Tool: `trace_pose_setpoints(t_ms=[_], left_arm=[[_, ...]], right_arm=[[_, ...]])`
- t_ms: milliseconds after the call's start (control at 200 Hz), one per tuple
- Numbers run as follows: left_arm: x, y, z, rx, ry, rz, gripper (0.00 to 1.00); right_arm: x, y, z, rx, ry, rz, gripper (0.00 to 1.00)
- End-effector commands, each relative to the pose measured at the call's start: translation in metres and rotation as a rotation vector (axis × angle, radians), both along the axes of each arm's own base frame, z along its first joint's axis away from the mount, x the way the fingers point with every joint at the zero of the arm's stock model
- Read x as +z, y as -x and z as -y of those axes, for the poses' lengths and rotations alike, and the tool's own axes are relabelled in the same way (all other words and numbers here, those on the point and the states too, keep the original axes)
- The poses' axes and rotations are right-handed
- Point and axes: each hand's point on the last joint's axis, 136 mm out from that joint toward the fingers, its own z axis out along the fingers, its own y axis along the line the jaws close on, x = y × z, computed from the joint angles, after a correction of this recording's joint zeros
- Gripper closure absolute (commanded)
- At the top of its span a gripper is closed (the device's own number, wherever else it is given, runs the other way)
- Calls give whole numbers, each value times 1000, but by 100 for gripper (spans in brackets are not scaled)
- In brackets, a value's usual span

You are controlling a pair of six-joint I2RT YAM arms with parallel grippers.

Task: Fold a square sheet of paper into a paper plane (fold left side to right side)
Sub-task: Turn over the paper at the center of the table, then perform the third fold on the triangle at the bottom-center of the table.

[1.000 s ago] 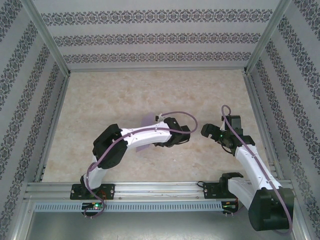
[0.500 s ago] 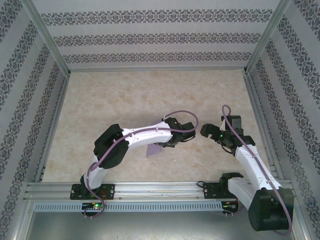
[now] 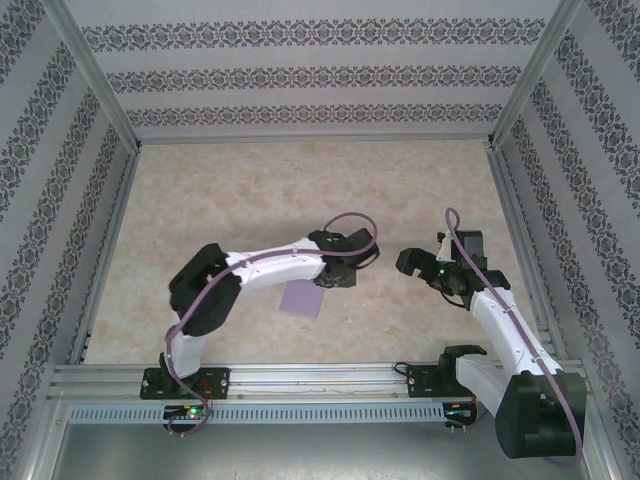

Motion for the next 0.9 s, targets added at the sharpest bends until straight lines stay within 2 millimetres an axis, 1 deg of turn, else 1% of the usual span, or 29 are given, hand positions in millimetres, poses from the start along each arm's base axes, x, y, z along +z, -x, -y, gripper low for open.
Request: trace_pose_setpoints(t_ms=[0,55,155,290,425,595,685,764,894], left_arm=[[35,-18,6,-14,199,93,60],[39,-21,-4,-9,235,113,60],[44,-25,-19,-11,298,142,60],[49,-29,-43,17,369,182,60],[56,-32,-70,48,418,233,60],[57,-26,-104,68,415,265,59],[57,-22,-117,80,417,275,59],[56,-17,-127,89,420,283,59],[53,-11,-138,99,420,284,59]], right_arm=[[4,6,-23,63,-149,-12,9],[6,6,-32,75,-208,-20,13],[6,6,-45,87,-286,-42,24],[2,4,-67,121,-317,-78,37],[-4,2,-100,174,-307,-107,52],[-11,1,-150,230,-275,-106,70],[-18,0,-171,246,-263,-113,85],[-23,-2,-191,272,-265,-125,100],[-33,-6,-217,299,-266,-134,100]])
